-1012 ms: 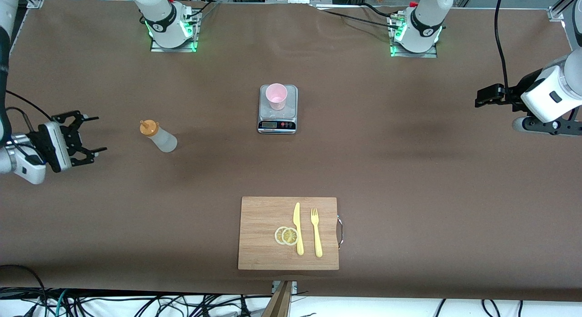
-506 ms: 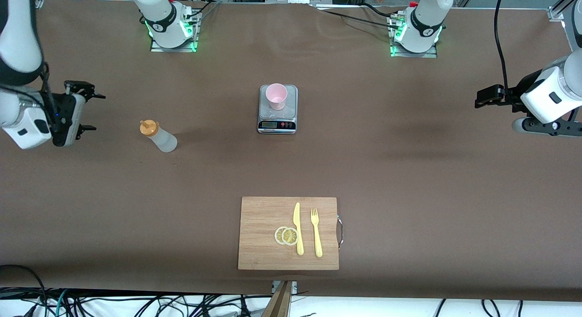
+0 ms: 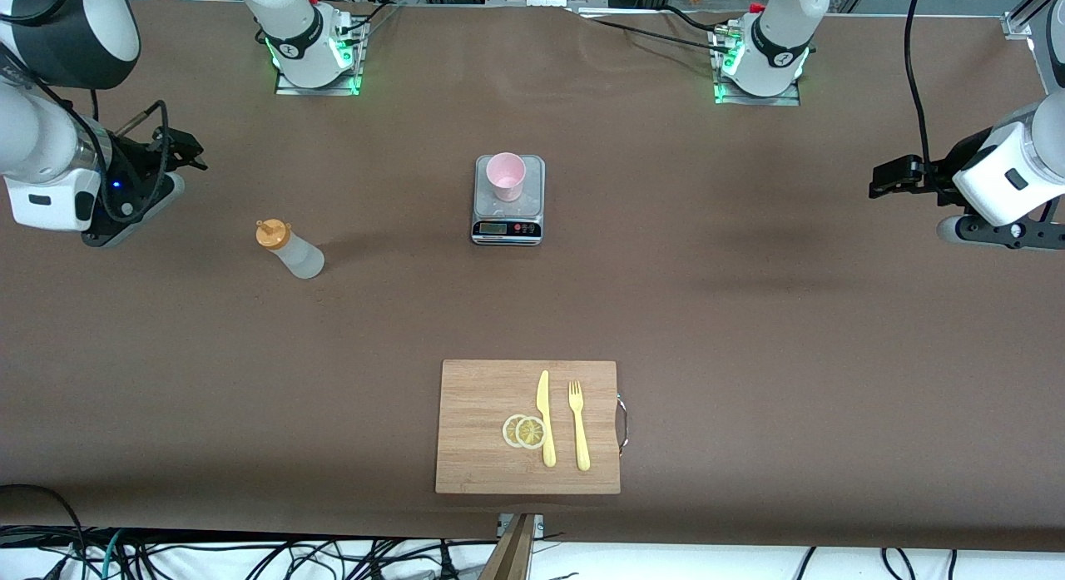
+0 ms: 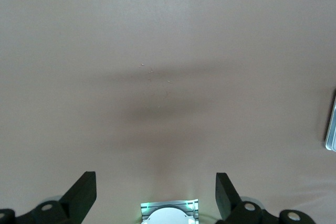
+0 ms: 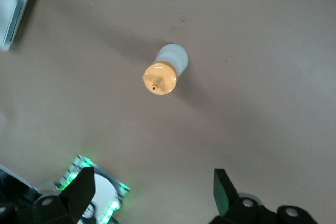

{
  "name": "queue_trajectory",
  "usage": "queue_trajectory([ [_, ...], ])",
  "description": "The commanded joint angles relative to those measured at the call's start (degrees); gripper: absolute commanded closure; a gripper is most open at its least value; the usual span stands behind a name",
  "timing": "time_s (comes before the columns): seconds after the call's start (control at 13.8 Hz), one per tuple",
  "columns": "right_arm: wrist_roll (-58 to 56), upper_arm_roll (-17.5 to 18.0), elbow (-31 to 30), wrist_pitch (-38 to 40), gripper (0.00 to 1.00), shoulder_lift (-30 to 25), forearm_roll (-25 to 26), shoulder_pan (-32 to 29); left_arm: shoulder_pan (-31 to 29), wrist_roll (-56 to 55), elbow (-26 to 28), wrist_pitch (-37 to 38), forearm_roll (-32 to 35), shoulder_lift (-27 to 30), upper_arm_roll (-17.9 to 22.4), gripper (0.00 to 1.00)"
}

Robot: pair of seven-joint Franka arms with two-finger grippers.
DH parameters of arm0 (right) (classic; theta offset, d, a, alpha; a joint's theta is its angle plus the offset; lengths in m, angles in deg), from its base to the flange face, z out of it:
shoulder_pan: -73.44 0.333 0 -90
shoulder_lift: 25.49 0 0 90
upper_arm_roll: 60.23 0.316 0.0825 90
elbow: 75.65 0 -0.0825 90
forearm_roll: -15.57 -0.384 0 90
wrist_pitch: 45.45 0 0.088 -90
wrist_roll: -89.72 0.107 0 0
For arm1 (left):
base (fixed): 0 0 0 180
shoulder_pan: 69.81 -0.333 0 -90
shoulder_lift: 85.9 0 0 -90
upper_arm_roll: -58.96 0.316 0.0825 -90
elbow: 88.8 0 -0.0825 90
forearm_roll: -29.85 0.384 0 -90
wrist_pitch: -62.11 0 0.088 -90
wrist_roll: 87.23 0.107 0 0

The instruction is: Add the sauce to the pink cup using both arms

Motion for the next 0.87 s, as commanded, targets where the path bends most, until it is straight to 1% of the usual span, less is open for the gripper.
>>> queue_trajectory([
  [0.0, 13.47, -0.27, -1.41, -1.11, 0.00, -2.40, 1.08, 0.66, 0.01, 1.36, -1.63, 0.32, 0.82, -0.77, -0.04, 0.00],
  [0.14, 19.65, -0.27, 0.09, -1.19, 0.00, -1.97, 1.00, 0.14, 0.01, 1.36, -1.63, 0.32, 0.82, -0.77, -0.04, 0.00],
  [0.29, 23.00, -0.53, 0.71, -1.80, 0.00, -2.14, 0.47, -0.82, -0.17, 1.36, -1.63, 0.32, 0.73, -0.77, -0.04, 0.00],
  [0.36, 24.14, -0.53, 0.71, -2.68, 0.00, -2.57, 0.47, -1.00, -0.26, 1.36, -1.63, 0.32, 0.82, -0.95, -0.04, 0.00],
  [0.51, 30.19, -0.53, 0.62, -2.86, 0.00, -4.07, 0.73, -1.27, -0.17, 1.36, -1.63, 0.32, 0.73, -0.95, -0.04, 0.00],
  [0.58, 30.83, -0.62, 0.71, -2.60, 0.00, -4.42, 0.12, -1.88, -0.17, 1.36, -1.63, 0.32, 0.73, -1.04, -0.04, 0.00],
  [0.65, 31.36, -0.62, 0.45, -2.25, 0.00, -5.47, 0.12, -2.06, -0.17, 1.36, -1.63, 0.32, 0.73, -0.95, -0.04, 0.00],
  [0.79, 30.32, -0.62, 0.62, -2.16, 0.00, -5.83, 0.38, -2.24, -0.26, 1.36, -1.63, 0.32, 0.73, -1.04, -0.04, 0.00],
])
